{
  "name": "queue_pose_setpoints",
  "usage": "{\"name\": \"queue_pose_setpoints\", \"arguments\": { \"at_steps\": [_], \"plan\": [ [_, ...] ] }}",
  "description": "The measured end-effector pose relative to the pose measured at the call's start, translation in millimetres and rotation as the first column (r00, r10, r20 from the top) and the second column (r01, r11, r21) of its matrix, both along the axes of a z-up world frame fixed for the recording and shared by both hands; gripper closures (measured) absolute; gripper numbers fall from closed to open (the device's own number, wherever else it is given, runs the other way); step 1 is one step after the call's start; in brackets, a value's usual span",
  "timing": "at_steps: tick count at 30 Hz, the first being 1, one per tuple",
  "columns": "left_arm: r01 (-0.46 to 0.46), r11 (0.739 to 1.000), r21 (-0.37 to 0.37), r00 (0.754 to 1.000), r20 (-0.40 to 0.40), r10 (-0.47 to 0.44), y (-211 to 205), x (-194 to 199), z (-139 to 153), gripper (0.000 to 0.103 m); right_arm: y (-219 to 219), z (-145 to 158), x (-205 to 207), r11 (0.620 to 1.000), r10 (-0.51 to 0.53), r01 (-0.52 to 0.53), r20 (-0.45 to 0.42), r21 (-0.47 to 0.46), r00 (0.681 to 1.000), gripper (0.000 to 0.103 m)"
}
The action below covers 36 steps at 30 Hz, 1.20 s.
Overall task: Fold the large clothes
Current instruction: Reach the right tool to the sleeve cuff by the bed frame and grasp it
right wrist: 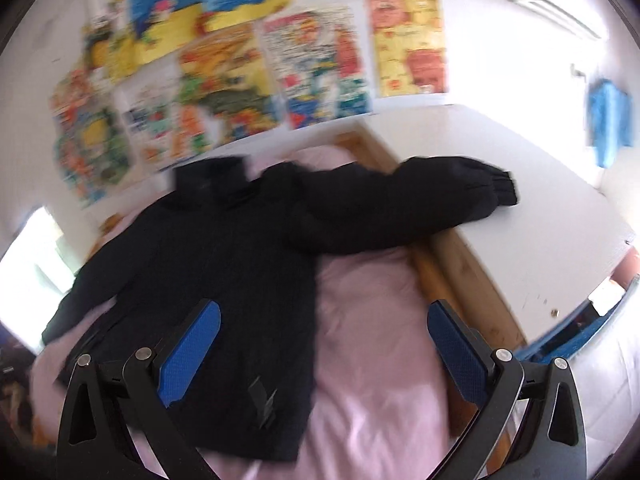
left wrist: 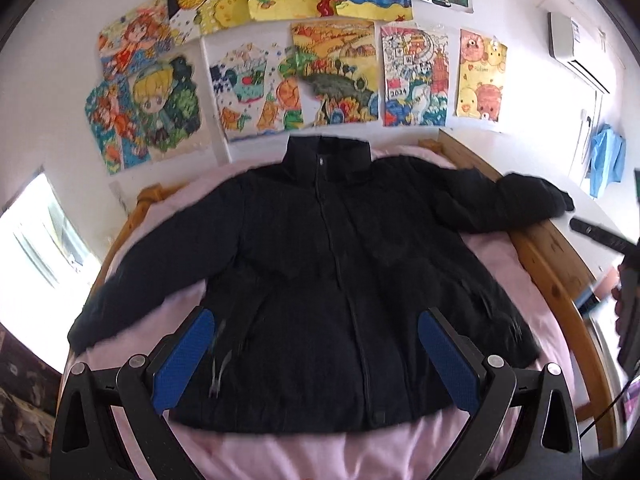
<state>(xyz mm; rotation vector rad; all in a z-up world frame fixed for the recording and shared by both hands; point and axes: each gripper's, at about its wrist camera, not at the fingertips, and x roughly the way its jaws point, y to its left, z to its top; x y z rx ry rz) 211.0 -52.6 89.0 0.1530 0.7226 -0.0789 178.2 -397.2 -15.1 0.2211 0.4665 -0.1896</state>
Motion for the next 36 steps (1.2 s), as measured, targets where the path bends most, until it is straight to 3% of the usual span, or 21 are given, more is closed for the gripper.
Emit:
{"name": "queue_pose_setpoints", "arguments": {
  "at_steps": [2,5,7,9,12,14,18,21,23,24,25,30,34,36],
  "plan": [
    [0.012,1.0,0.01,1.0,0.013,-0.013,-9.1,23.7,-0.9,0.0,-6.6,-12.4,27.2,0.998,-0.059,0.059,-0.01,0.031,0.998,0.001],
    [0.036,0.999,0.011,0.999,0.023,-0.036,-25.8,68.4,-12.3,0.0,-13.6,-37.4,64.3,0.99,-0.065,0.067,-0.023,0.125,0.998,0.001],
    [0.05,0.999,0.003,0.999,0.02,-0.05,-34.9,94.0,-22.7,0.0,-16.8,-52.9,84.4,0.983,-0.134,0.136,-0.026,0.12,0.991,0.001],
    [0.061,0.998,0.008,0.998,0.008,-0.061,-44.7,119.8,-34.9,0.0,-19.4,-69.0,101.2,0.948,-0.301,0.303,-0.029,0.099,0.953,0.001],
    [0.074,0.997,0.038,0.997,-0.037,-0.072,-56.6,160.2,-59.2,0.0,-28.4,-92.9,133.3,0.891,-0.421,0.409,0.019,0.197,0.907,0.001],
    [0.08,0.995,0.059,0.994,-0.074,-0.075,-59.7,183.0,-73.5,0.0,-31.6,-105.0,156.1,0.868,-0.459,0.435,0.055,0.241,0.887,0.001],
    [0.082,0.993,0.086,0.992,-0.105,-0.073,-58.2,213.5,-91.3,0.0,-42.8,-125.3,193.6,0.834,-0.48,0.432,0.066,0.343,0.875,0.001],
    [0.072,0.994,0.081,0.992,-0.106,-0.063,-56.1,224.7,-95.7,0.0,-54.7,-130.8,199.9,0.797,-0.509,0.426,0.095,0.428,0.856,0.003],
    [0.075,0.995,0.069,0.992,-0.104,-0.068,-56.2,231.8,-96.1,0.0,-64.2,-132.8,203.7,0.778,-0.524,0.421,0.111,0.467,0.845,0.016],
    [0.078,0.995,0.06,0.993,-0.098,-0.072,-56.7,232.9,-96.7,0.0,-69.2,-132.9,207.0,0.769,-0.531,0.421,0.113,0.481,0.84,0.033],
    [0.078,0.996,0.049,0.993,-0.092,-0.073,-57.0,234.4,-97.6,0.0,-73.9,-133.1,211.2,0.758,-0.545,0.435,0.107,0.486,0.832,0.041],
    [0.093,0.995,-0.025,0.986,-0.135,-0.095,-55.2,238.1,-112.9,0.0,-90.9,-139.8,201.0,0.689,-0.631,0.491,0.107,0.534,0.769,0.045],
    [0.125,0.991,-0.04,0.97,-0.203,-0.13,-53.6,240.5,-127.8,0.005,-101.4,-136.3,206.6,0.66,-0.656,0.512,0.088,0.55,0.75,0.069],
    [0.148,0.987,-0.067,0.964,-0.212,-0.159,-48.9,239.3,-127.7,0.005,-102.7,-133.1,209.5,0.652,-0.662,0.513,0.089,0.558,0.744,0.076]
  ]
}}
